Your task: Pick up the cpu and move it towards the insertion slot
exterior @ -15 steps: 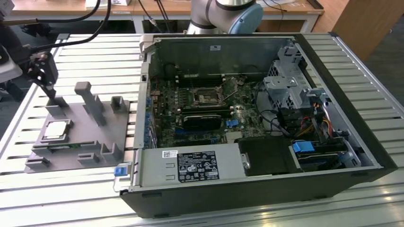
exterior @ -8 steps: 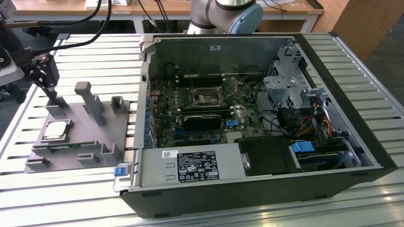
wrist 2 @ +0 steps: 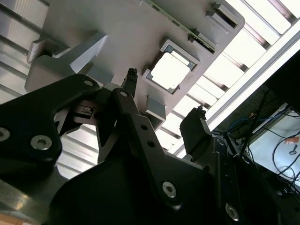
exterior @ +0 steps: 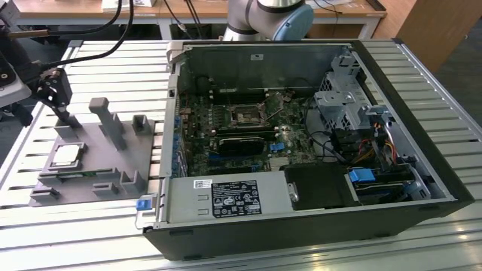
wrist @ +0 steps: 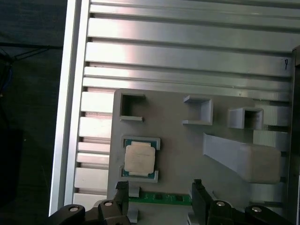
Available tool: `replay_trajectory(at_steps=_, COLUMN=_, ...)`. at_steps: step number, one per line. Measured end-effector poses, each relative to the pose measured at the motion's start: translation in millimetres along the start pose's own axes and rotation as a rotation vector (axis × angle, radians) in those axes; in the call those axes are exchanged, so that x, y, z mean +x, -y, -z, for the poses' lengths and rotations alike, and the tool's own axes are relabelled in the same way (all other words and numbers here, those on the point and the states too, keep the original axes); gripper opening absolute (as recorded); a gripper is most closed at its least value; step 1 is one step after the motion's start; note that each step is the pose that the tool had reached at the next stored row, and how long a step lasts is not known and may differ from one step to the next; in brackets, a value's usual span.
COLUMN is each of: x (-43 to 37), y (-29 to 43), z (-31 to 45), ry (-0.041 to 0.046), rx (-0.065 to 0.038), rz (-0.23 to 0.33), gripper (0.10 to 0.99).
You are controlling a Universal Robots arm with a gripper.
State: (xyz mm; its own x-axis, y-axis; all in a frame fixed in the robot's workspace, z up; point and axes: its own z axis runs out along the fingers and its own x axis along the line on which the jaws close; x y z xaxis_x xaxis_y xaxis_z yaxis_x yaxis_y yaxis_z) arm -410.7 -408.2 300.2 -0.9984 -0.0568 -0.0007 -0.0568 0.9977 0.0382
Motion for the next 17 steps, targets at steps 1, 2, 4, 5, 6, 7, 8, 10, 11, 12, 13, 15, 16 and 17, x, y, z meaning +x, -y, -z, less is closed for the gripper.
replay_trajectory(at_steps=1, x=0.3, y=0.4, z=-1.3, ry=-0.0001, rx=0.0, rz=0.001, gripper=0.647)
replay_trajectory(at_steps=2, x=0.5, y=0.7, z=-2.7, ry=-0.0001, rx=0.0, rz=0.001, gripper=0.647)
replay_trajectory(at_steps=4, x=1.3, y=1.0, z=-5.5, ry=0.0, rx=0.0, rz=0.001, gripper=0.647)
replay_trajectory(at_steps=5, x=1.5, y=1.1, z=-6.8, ry=0.0, rx=0.0, rz=0.001, gripper=0.647)
replay_trajectory(at_steps=6, x=1.8, y=1.1, z=-8.1, ry=-0.0001, rx=0.0, rz=0.001, gripper=0.647)
replay_trajectory(at_steps=7, x=2.0, y=1.1, z=-9.1, ry=0.0, rx=0.0, rz=0.001, gripper=0.647)
replay_trajectory(at_steps=8, x=2.2, y=1.1, z=-10.2, ry=-0.0001, rx=0.0, rz=0.001, gripper=0.647)
replay_trajectory(at_steps=10, x=2.8, y=1.0, z=-11.9, ry=0.0, rx=0.0, rz=0.001, gripper=0.647)
replay_trajectory(at_steps=11, x=3.0, y=1.0, z=-12.8, ry=0.0, rx=0.0, rz=0.001, gripper=0.647)
replay_trajectory(at_steps=12, x=3.3, y=0.9, z=-13.7, ry=0.0, rx=0.0, rz=0.001, gripper=0.647)
replay_trajectory(at_steps=13, x=3.6, y=0.8, z=-14.6, ry=-0.0001, rx=0.0, rz=0.001, gripper=0.647)
replay_trajectory(at_steps=15, x=3.9, y=0.9, z=-16.3, ry=-0.0001, rx=0.0, rz=0.001, gripper=0.647)
replay_trajectory(at_steps=16, x=4.0, y=0.8, z=-17.0, ry=-0.0001, rx=0.0, rz=0.001, gripper=0.647)
replay_trajectory(at_steps=17, x=4.1, y=0.8, z=-17.5, ry=-0.0001, rx=0.0, rz=0.001, gripper=0.647)
